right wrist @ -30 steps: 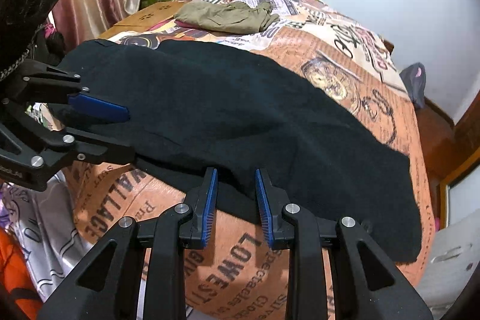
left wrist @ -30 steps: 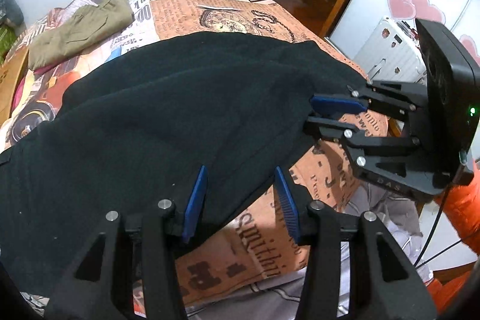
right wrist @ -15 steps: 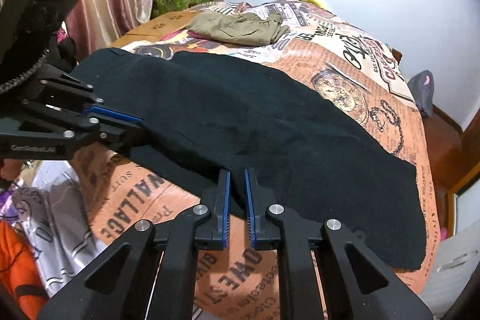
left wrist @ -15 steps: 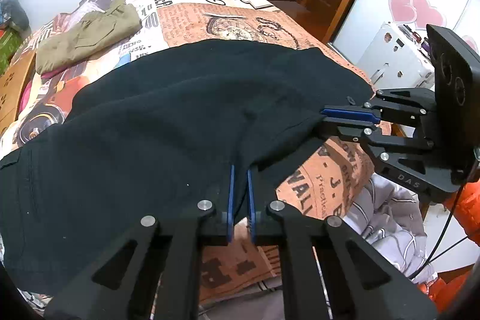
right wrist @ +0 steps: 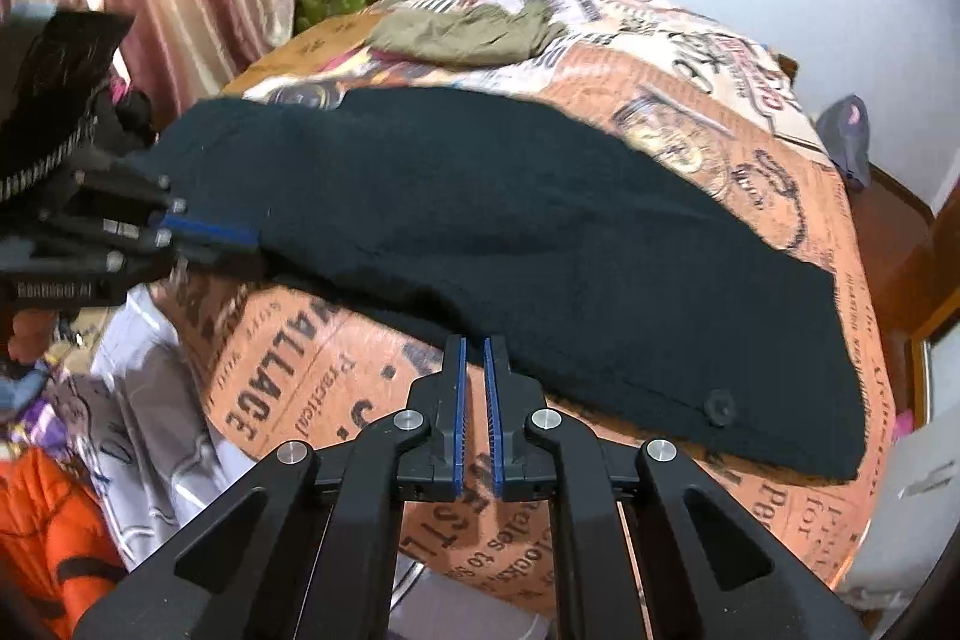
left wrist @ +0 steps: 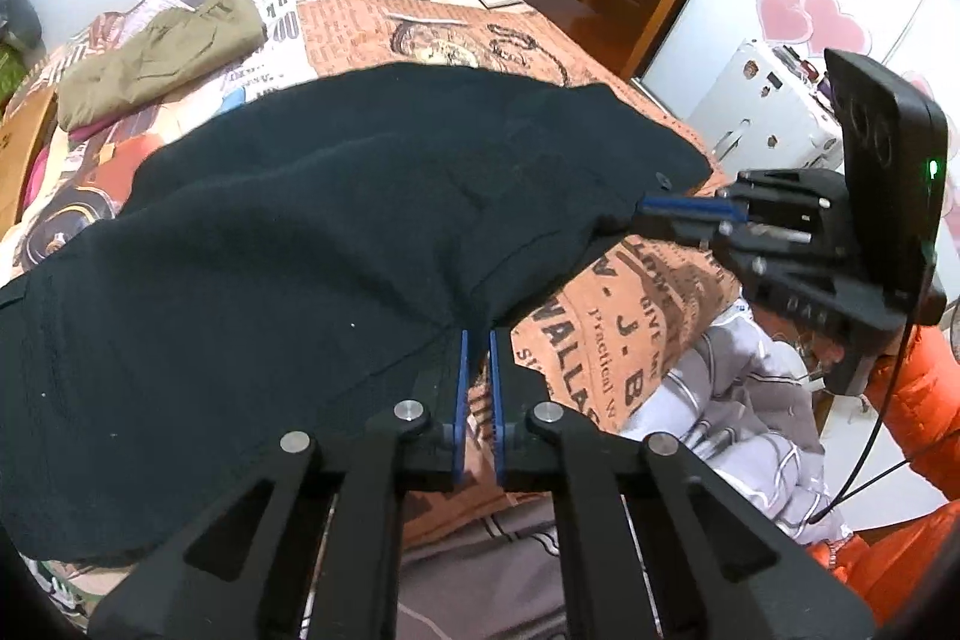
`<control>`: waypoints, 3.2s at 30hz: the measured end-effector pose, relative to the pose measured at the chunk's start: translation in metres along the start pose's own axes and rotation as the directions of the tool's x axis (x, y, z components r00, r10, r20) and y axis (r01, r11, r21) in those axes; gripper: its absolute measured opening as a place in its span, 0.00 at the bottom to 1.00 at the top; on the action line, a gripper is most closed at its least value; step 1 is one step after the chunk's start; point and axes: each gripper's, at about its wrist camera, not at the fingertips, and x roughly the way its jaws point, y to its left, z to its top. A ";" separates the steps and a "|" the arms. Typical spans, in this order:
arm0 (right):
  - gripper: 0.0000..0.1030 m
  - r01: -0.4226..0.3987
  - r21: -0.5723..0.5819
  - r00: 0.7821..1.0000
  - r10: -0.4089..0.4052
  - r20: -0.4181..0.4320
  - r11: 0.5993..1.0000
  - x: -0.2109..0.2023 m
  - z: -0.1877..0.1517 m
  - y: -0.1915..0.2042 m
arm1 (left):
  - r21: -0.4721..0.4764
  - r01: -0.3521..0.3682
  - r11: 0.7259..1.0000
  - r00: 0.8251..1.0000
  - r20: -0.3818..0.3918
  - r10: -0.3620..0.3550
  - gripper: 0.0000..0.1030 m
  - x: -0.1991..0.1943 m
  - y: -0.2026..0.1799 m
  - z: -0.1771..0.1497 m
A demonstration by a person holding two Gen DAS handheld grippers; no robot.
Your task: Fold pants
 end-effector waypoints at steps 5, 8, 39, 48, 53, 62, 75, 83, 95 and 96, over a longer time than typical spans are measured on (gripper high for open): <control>0.20 -0.021 0.053 0.996 0.017 0.084 0.998 -0.006 0.021 0.003 | -0.063 -0.009 0.998 0.996 0.092 0.015 0.08 -0.025 0.012 0.011; 0.24 -0.034 0.056 0.996 0.029 0.085 0.998 0.009 0.027 0.010 | -0.108 -0.034 0.994 0.993 0.112 0.046 0.16 -0.027 0.024 0.017; 0.35 0.333 0.335 0.941 -0.333 -0.060 0.882 -0.018 -0.033 -0.130 | -0.320 -0.207 0.925 0.976 -0.003 0.217 0.28 -0.012 0.127 -0.025; 0.35 0.349 0.455 0.937 -0.310 -0.162 0.819 0.001 -0.067 -0.184 | -0.395 -0.201 0.897 0.977 -0.012 0.214 0.42 0.001 0.144 -0.039; 0.21 0.341 0.426 0.940 -0.313 -0.138 0.838 0.001 -0.065 -0.175 | -0.382 -0.225 0.896 0.971 -0.017 0.237 0.46 0.002 0.141 -0.039; 0.13 0.471 0.314 0.881 -0.451 -0.139 0.824 0.004 -0.063 -0.172 | -0.384 -0.229 0.894 0.970 -0.011 0.244 0.50 0.002 0.142 -0.042; 0.42 0.505 0.285 0.861 -0.498 -0.102 0.815 -0.023 -0.031 -0.162 | -0.451 -0.279 0.848 0.936 0.072 0.346 0.51 -0.065 0.192 -0.033; 0.43 0.316 0.247 0.946 -0.324 -0.008 0.916 0.003 0.048 -0.131 | -0.557 -0.337 0.759 0.904 0.035 0.427 0.51 -0.092 0.294 -0.027; 0.43 0.002 -0.082 1.000 -0.003 -0.011 0.997 0.112 0.168 0.003 | -0.535 -0.323 0.780 0.929 -0.023 0.369 0.54 -0.053 0.341 -0.020; 0.43 -0.019 -0.099 1.000 0.016 -0.025 0.995 0.120 0.170 0.010 | -0.533 -0.319 0.784 0.931 -0.020 0.365 0.54 -0.051 0.341 -0.021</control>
